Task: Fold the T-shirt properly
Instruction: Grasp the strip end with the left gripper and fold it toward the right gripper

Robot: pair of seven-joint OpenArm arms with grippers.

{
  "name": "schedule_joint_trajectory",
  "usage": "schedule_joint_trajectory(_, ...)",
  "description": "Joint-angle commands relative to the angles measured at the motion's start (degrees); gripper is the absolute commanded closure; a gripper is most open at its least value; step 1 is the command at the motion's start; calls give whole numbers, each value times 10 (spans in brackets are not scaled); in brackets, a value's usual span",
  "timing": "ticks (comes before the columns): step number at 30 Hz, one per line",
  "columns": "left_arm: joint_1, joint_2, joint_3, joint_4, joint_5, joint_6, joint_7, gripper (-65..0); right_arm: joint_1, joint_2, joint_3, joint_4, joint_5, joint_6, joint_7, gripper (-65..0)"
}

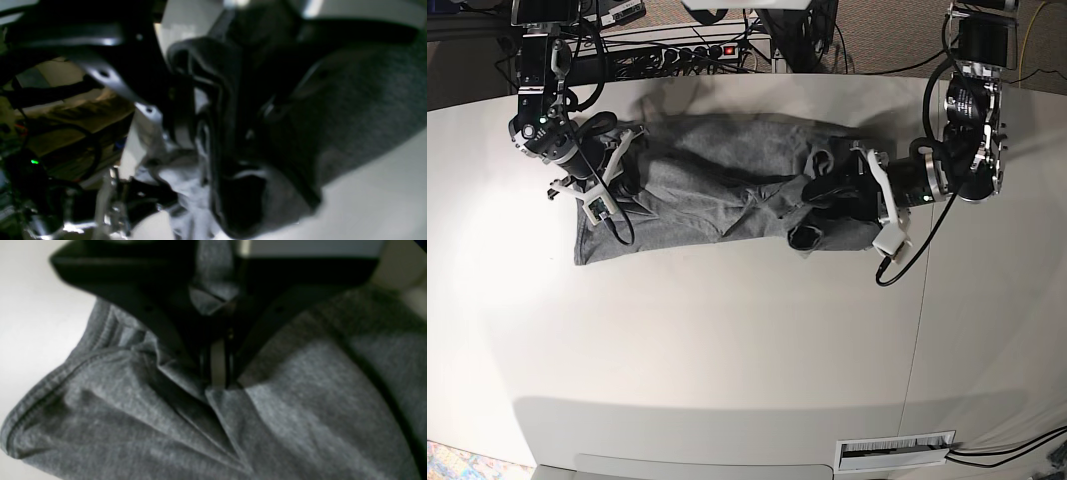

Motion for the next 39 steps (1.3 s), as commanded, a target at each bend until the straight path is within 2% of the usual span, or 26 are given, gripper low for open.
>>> schedule_joint_trajectory(1, -8, -5, -4, 9, -35, -3, 8, -223, 7, 7, 1, 3, -5, -2, 2, 0)
schedule_joint_trajectory(5, -5, -7, -4, 9, -89, -3, 74, -223, 16, 7, 1, 3, -5, -3, 2, 0)
schedule_joint_trajectory(11, -9, -29, -4, 9, -82, -3, 63, -221, 28, 7, 2, 3, -5, -2, 0, 0)
schedule_joint_trajectory(13, -21, -43, -4, 9, -41, -3, 40, -210, 29, 7, 2, 3, -5, -2, -1, 0)
schedule_joint_trajectory(15, -33, -54, -4, 9, 24, -3, -5, -172, 29, 7, 1, 3, -5, -2, -1, 0)
schedule_joint_trajectory(19, -39, -53, -4, 7, 146, -3, -94, -8, 29, 7, 1, 3, -5, -2, -1, 0)
schedule_joint_trajectory(20, -38, -51, -4, 3, 168, -3, -102, 0, 29, 7, 1, 3, -5, -2, -1, 0)
schedule_joint_trajectory(22, -37, -44, -4, -13, 201, 2, -111, 0, 29, 7, 1, 3, -5, -2, -1, 0)
schedule_joint_trajectory(25, -36, -31, -4, -46, 236, 30, -112, 0, 29, 7, 1, 3, -5, -2, 0, 0)
schedule_joint_trajectory(28, -36, -24, -4, -90, 258, 33, -123, 0, 29, 7, 1, 3, -5, -2, 1, 0)
schedule_joint_trajectory(32, -37, -25, -4, -143, 352, 33, -157, 0, 29, 7, 1, 3, -3, -2, 1, 0)
schedule_joint_trajectory(34, -36, -30, -4, -156, 374, 44, -157, 0, 29, 6, 1, 3, -2, -2, 2, 0)
schedule_joint_trajectory(39, -37, -64, -4, -161, 378, 44, -157, 0, 31, 6, -4, 3, 25, -2, 8, 0)
